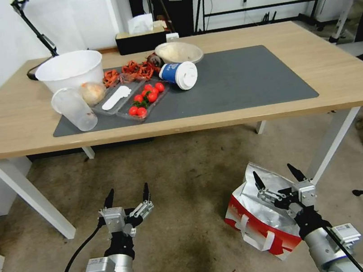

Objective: Pick up the food delivery bag from the floor and place it on the table.

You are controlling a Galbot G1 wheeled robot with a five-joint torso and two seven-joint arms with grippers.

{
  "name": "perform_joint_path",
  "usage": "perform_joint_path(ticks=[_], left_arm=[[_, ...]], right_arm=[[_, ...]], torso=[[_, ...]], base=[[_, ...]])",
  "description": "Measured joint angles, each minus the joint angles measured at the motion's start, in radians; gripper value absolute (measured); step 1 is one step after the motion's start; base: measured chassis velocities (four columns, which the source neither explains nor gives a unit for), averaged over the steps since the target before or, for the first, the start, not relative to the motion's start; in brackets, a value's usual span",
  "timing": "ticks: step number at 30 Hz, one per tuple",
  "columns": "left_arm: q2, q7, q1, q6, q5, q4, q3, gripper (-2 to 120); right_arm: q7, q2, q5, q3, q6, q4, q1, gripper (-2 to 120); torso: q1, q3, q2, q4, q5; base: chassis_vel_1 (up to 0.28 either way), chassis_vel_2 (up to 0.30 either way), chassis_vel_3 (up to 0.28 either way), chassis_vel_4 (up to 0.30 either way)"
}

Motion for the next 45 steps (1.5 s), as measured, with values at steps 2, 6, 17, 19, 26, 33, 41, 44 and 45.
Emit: perform_joint_path(ticks=[2, 6, 17, 19, 26, 33, 41, 44, 45], left_arm=[[0.000, 0.000, 0.001, 0.000, 0.000, 0.001, 0.000, 100], [0.001, 0.000, 0.001, -0.001, 0.000, 0.004, 0.000, 100], [0.000, 0.002, 0.001, -0.001, -0.001, 0.005, -0.002, 100], [0.001, 0.002, 0.001, -0.002, -0.002, 0.006, -0.002, 100], [-0.002, 0.003, 0.002, -0.003, 0.002, 0.005, 0.000, 100], [-0.005, 0.004, 0.001, -0.004, 0.004, 0.004, 0.000, 100], [-0.007, 0.006, 0.003, -0.007, 0.005, 0.004, 0.000, 100], [-0.007, 0.007, 0.003, -0.007, 0.005, 0.004, 0.000, 100], [-0.006, 0.007, 0.002, -0.007, 0.004, 0.004, 0.000, 100]], right_arm=[[0.000, -0.004, 0.002, 0.003, 0.000, 0.000, 0.000, 100], [0.000, -0.008, 0.008, 0.009, 0.000, -0.002, 0.005, 100], [0.000, -0.003, 0.007, 0.004, -0.001, -0.008, 0.010, 100], [-0.001, -0.003, 0.007, 0.004, -0.001, -0.008, 0.010, 100], [-0.002, -0.003, 0.006, 0.006, -0.001, -0.005, 0.006, 100], [-0.002, -0.006, 0.008, 0.009, 0.000, -0.004, 0.003, 100], [-0.003, -0.008, 0.008, 0.009, 0.000, -0.003, 0.002, 100], [-0.003, -0.008, 0.008, 0.009, 0.000, -0.002, 0.002, 100], [-0.003, -0.008, 0.008, 0.009, 0.000, -0.002, 0.002, 100]], torso=[[-0.003, -0.005, -0.008, 0.0000, 0.0000], [-0.010, -0.018, -0.028, 0.0000, 0.0000], [-0.025, -0.046, -0.071, 0.0000, -0.0001], [-0.027, -0.050, -0.076, 0.0000, 0.0000], [-0.038, -0.070, -0.108, 0.0001, 0.0000], [-0.046, -0.087, -0.133, 0.0000, 0.0000], [-0.057, -0.108, -0.165, 0.0001, 0.0000], [-0.060, -0.116, -0.175, 0.0000, 0.0000], [-0.061, -0.119, -0.180, 0.0001, 0.0000]], base=[[0.000, 0.000, 0.000, 0.000], [0.000, 0.000, 0.000, 0.000], [0.000, 0.000, 0.000, 0.000], [0.000, 0.000, 0.000, 0.000], [0.000, 0.000, 0.000, 0.000], [0.000, 0.000, 0.000, 0.000], [0.000, 0.000, 0.000, 0.000], [0.000, 0.000, 0.000, 0.000], [0.000, 0.000, 0.000, 0.000]])
